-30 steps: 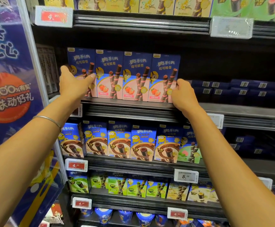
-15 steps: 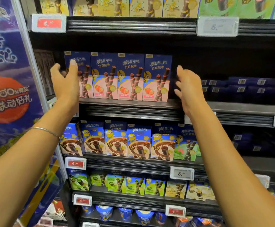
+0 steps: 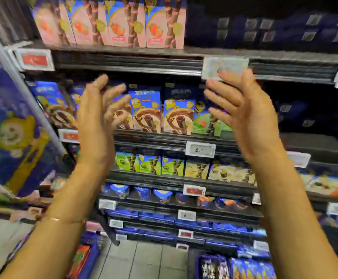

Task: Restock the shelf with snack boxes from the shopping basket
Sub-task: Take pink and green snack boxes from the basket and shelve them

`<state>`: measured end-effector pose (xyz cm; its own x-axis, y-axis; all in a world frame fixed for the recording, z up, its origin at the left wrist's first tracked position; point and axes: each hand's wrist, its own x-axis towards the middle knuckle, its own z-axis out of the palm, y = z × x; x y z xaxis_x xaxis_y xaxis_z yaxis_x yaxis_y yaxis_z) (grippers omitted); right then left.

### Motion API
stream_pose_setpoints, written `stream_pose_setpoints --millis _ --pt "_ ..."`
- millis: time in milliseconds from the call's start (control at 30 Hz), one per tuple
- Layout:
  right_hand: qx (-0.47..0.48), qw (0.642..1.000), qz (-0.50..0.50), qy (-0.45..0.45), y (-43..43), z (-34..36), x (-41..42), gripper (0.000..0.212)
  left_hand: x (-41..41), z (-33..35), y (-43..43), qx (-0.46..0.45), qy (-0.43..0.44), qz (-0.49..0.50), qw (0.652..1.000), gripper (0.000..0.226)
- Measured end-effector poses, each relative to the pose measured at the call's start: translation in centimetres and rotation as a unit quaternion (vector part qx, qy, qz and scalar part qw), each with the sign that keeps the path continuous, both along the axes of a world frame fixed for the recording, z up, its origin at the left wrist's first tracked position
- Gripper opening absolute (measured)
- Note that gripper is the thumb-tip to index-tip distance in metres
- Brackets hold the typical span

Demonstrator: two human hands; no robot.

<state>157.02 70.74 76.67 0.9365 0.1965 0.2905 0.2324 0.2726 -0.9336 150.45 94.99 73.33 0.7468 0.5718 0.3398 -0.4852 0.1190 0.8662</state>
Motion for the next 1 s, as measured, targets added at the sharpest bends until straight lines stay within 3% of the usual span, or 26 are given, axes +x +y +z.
stream_pose_setpoints --millis 100,267,567,733,867,1000 --pt "-0.048 0.995 0.017 0.081 -2.8 -5.8 -1.4 0.049 -1.8 -6.8 -3.1 -0.026 0.088 -0.031 0.995 0.058" --pt "-0.115 0.955 -0.015 0.273 -7.2 -15.3 -5.2 0.034 -5.7 -18.1 -6.4 -0.040 0.246 -0.063 0.966 0.053" --pt "-0.224 0.877 -0.079 0.417 -14.5 -30.1 -14.5 0.030 -13.1 -30.9 -14.7 -0.089 0.470 -0.159 0.864 0.050" --pt "-0.291 0.859 -0.071 0.416 -19.0 -33.5 -16.3 0.059 -15.5 -34.1 -19.5 -0.076 0.514 -0.157 0.840 0.048" --pt "-0.436 0.839 -0.045 0.322 -23.2 -38.6 -16.1 0.024 -16.2 -37.5 -23.8 -0.087 0.551 -0.147 0.817 0.053" --pt "-0.550 0.793 0.028 0.260 -26.2 -45.7 -15.1 0.017 -16.0 -42.9 -27.9 -0.100 0.574 -0.131 0.802 0.058"
